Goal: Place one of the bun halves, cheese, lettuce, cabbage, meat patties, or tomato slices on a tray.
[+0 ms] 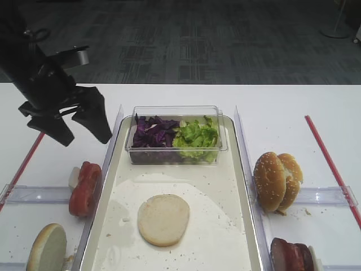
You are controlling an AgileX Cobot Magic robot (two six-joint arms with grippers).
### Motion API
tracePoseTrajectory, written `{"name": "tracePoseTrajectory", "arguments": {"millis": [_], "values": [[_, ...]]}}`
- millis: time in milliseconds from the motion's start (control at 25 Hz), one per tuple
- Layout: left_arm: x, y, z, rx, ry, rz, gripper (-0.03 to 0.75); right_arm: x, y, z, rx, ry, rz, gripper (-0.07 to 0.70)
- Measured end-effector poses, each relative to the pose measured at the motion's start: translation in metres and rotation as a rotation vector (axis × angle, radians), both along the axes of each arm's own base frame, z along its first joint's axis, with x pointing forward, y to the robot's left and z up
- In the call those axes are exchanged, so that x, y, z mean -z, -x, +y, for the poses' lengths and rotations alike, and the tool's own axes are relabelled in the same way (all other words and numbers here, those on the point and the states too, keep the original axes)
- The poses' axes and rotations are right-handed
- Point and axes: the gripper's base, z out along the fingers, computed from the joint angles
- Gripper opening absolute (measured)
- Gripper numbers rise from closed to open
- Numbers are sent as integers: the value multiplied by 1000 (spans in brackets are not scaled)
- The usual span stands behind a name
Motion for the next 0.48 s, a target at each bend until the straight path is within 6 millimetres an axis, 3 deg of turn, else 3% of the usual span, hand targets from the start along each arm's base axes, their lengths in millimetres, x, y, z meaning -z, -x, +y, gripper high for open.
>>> {"name": "tracePoseTrajectory", "arguments": {"millis": [480], "values": [[7,-2,41,-97,-395,10,617,0,0,0,0,0,0,571]]}}
